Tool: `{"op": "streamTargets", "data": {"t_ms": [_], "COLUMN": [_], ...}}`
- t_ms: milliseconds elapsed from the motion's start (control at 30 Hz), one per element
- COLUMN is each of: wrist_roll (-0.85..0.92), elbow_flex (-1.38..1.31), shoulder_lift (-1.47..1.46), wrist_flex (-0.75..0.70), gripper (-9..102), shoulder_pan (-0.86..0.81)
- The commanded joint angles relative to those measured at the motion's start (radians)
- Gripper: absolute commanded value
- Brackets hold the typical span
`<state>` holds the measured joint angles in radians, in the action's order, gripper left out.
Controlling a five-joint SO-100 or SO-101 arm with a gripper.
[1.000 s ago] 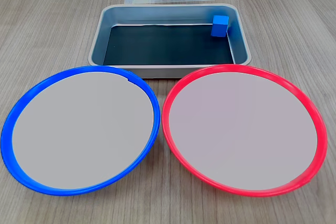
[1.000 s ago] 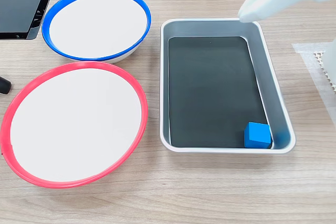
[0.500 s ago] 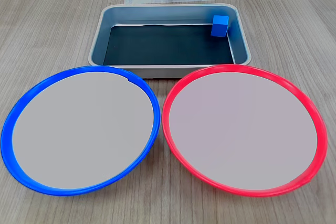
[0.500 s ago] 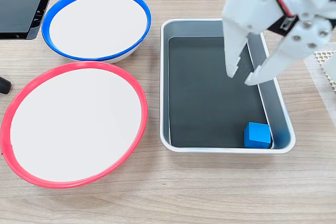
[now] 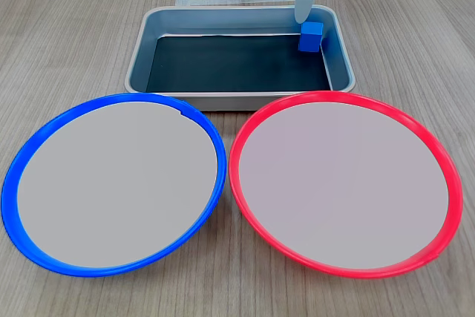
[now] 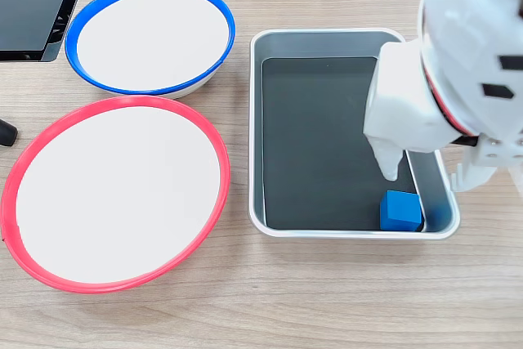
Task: Move a blue block from tray to blue dish
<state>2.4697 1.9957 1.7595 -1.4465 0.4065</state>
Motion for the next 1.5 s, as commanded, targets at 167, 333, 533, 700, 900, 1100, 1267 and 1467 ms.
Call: {"op": "streamTargets", "data": {"t_ms": [167,333,533,700,900,1100,1267,1467], "wrist_roll": [0.014,-0.002,0.005,-0.002,-0.023,-0.044,-0.080,-0.063], "elbow_flex": [0.014,-0.018,0.006,0.028,0.025,0.017,-0.029,-0.144], "shoulder_lift": [-0.031,-0.052,-0.089,-0.117,-0.143,-0.152,-0.115,0.002], "wrist_flex": [0.091,0.112,0.183,0.221,0.238,0.238,0.112,-0.187], "gripper": [20,19,18,17,11,0,0,0], "shoulder_pan": [0.005,-0.009,-0.017,-0.005,0.008,0.009,0.020,0.031]}}
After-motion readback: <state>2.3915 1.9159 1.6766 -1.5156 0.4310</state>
